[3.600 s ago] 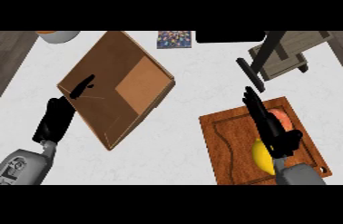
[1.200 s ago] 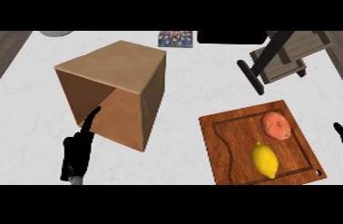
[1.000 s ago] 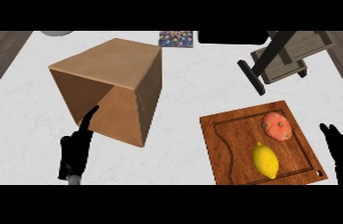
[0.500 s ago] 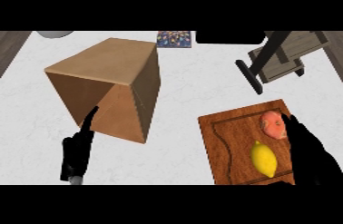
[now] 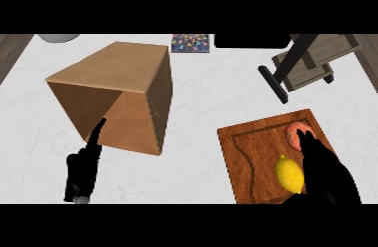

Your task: Pick the lemon from the cutting board and place it in the tiered basket

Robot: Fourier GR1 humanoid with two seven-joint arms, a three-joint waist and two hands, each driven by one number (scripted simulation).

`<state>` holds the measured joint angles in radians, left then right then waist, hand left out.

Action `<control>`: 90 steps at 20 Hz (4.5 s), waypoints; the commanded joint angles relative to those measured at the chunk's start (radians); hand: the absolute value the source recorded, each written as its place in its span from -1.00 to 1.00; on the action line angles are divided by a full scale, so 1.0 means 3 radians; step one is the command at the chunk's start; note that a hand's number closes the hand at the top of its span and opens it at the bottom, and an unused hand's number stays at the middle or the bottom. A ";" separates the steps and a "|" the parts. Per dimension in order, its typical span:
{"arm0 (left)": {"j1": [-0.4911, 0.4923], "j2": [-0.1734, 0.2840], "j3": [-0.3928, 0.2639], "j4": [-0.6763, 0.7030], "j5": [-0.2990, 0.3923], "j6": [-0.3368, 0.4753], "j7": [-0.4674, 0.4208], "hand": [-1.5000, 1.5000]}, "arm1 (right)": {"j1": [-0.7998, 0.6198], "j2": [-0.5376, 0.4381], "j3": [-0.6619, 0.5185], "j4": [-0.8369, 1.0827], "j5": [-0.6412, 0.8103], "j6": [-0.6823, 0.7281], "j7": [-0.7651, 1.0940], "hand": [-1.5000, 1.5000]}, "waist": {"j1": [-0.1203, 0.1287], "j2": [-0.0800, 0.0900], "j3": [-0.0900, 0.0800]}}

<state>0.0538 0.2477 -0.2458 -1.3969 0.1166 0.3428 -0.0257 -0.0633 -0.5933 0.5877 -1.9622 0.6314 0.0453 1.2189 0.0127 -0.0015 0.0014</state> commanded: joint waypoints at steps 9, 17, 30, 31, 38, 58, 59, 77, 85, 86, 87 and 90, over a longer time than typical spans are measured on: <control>0.0019 -0.0077 -0.0038 -0.0087 -0.0096 0.0066 0.0230 0.00 | -0.0023 0.0359 -0.0149 0.0217 0.0021 0.0489 0.0567 -1.00 | -0.0057 -0.0002 -0.0007; 0.0218 -0.0036 0.0036 -0.0058 -0.0034 -0.0107 0.0015 0.00 | -0.0089 0.0612 -0.0343 0.0604 -0.0027 0.0592 0.0378 -1.00 | -0.0026 0.0003 -0.0006; -0.0020 -0.0058 0.0210 0.0061 -0.0064 -0.0190 0.0134 0.00 | -0.0089 0.0881 -0.0561 0.1035 0.0260 0.0643 -0.0099 1.00 | -0.0027 0.0009 -0.0006; -0.0040 0.0021 0.0305 0.0040 0.0028 -0.0310 0.0175 0.00 | 0.0128 0.0920 -0.0437 0.0965 0.0446 0.0435 -0.0206 1.00 | -0.0039 0.0005 -0.0005; 0.0215 -0.0122 0.0152 -0.0141 -0.0173 -0.0163 0.0153 0.00 | 0.0044 0.0732 -0.0488 0.1261 0.0786 0.0403 -0.0809 1.00 | -0.0024 0.0003 -0.0004; 0.0118 -0.0158 0.0222 0.0056 -0.0218 -0.0141 0.0153 0.00 | -0.1632 0.0585 -0.2590 -0.0445 0.0611 0.1046 0.0889 1.00 | -0.0118 -0.0049 -0.0031; 0.0163 -0.0192 0.0217 0.0074 -0.0201 -0.0141 0.0112 0.00 | -0.1746 0.0518 -0.2618 -0.0559 0.0678 0.1075 0.0890 1.00 | -0.0127 -0.0063 -0.0036; -0.0012 -0.0236 0.0145 -0.0029 -0.0277 -0.0152 0.0246 0.00 | -0.3707 -0.0192 -0.2722 0.0852 0.1009 0.2003 0.0522 1.00 | 0.0026 -0.0012 -0.0028; 0.0071 -0.0227 0.0151 -0.0019 -0.0268 -0.0204 0.0204 0.00 | -0.4347 -0.0149 -0.2872 0.1967 0.1378 0.1819 0.0186 1.00 | 0.0062 0.0015 -0.0016; 0.0046 -0.0229 0.0198 0.0028 -0.0236 -0.0228 0.0134 0.00 | -0.4348 -0.0271 -0.2996 0.2150 0.1344 0.1735 -0.0077 1.00 | 0.0039 0.0020 -0.0013; 0.0084 -0.0145 0.0254 0.0007 -0.0176 -0.0318 0.0107 0.00 | -0.4379 -0.0192 -0.2957 0.2324 0.1412 0.1688 -0.0081 1.00 | 0.0071 0.0027 -0.0014; -0.0063 -0.0236 0.0172 -0.0035 -0.0306 -0.0187 0.0275 0.00 | -0.4393 -0.0154 -0.3024 0.2751 0.1479 0.1366 -0.0406 1.00 | 0.0048 0.0033 -0.0008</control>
<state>0.0575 0.1825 -0.1922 -1.4232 0.0327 0.2828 0.0161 -1.3475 -0.6550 -0.3057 -1.2894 1.0499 0.5495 1.0599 0.0300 0.0026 -0.0006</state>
